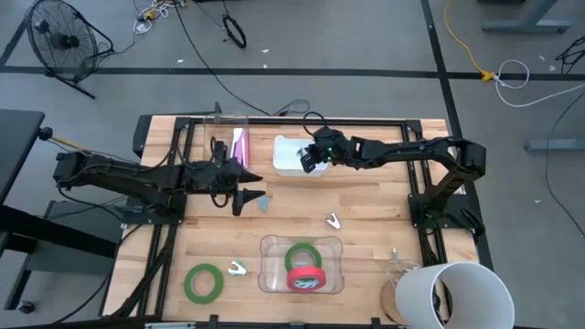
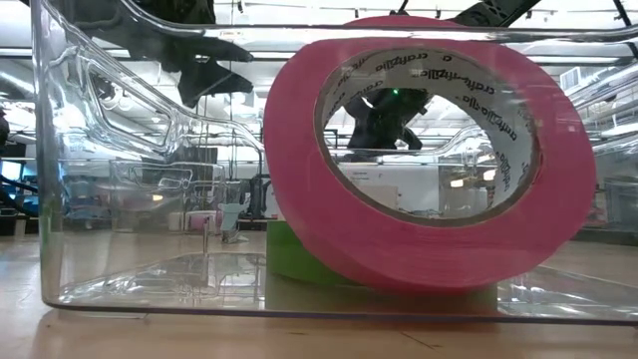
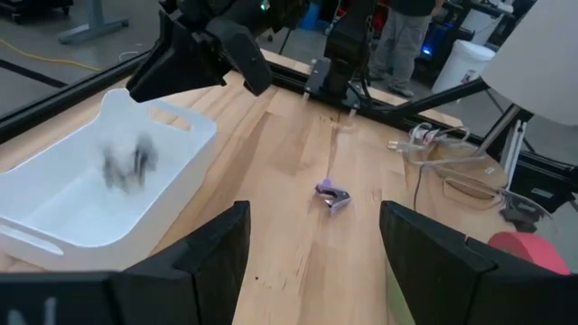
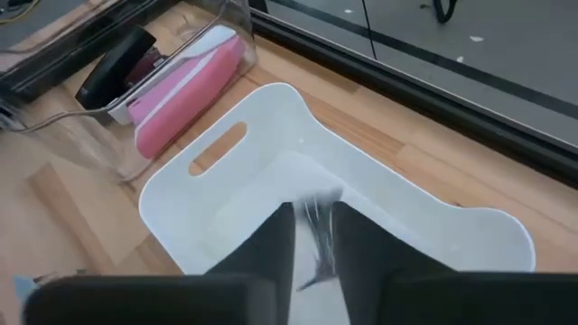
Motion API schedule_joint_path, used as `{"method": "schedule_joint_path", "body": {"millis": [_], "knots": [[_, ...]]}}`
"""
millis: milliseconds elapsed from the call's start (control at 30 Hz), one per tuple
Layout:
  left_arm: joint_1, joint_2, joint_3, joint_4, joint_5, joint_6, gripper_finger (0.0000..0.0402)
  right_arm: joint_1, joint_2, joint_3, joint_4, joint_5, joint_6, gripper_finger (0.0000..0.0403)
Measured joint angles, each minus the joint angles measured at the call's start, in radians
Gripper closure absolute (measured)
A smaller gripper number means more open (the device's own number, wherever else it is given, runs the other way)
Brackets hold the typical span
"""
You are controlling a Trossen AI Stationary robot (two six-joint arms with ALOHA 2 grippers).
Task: Pick and place Stapler, Stapler remover, tape
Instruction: Put the black staple remover into the white bin, then put the blue staple remover into the white bin
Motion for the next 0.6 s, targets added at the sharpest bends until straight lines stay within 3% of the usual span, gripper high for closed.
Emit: {"method": "schedule_joint_path", "body": {"millis": [167, 300, 400, 600], "knots": [[0.0, 0.0, 0.0, -0.001, 0.0, -0.001, 0.0152, 0.001, 0.0, 0.0, 0.001, -0.011, -0.018, 0.0286], [0.0, 0.0, 0.0, -0.057, -0.02, -0.012, 0.0152, 0.003, -0.008, 0.0, 0.015, -0.119, -0.021, 0.027], [0.0, 0.006, 0.0, -0.134, -0.092, -0.091, 0.0152, 0.014, -0.029, 0.0, 0.028, -0.202, -0.044, 0.0265], [0.0, 0.067, 0.001, -0.259, -0.221, -0.317, 0.0152, 0.058, -0.087, 0.0, 0.077, -0.206, -0.098, 0.0264]]}}
